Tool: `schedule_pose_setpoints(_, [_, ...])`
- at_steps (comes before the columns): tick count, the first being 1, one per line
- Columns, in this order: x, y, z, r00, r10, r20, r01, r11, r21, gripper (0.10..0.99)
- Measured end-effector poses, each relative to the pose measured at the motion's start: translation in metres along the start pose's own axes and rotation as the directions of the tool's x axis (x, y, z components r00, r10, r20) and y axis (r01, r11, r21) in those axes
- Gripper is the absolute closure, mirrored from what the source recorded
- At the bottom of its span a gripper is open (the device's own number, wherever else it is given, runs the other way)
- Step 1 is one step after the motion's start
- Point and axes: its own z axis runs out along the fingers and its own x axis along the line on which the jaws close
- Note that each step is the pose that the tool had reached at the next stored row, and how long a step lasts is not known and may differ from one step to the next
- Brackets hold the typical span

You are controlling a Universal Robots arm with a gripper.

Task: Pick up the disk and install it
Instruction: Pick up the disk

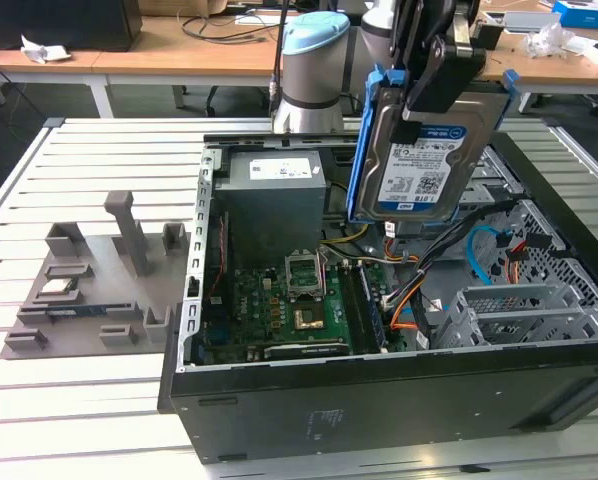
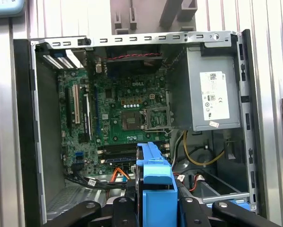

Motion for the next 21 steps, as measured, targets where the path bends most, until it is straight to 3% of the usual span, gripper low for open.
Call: schedule_pose_setpoints(21, [0.0334, -0.002, -0.0001, 1.0, -0.001, -0.0035, 0.001, 1.0, 0.0, 0.718])
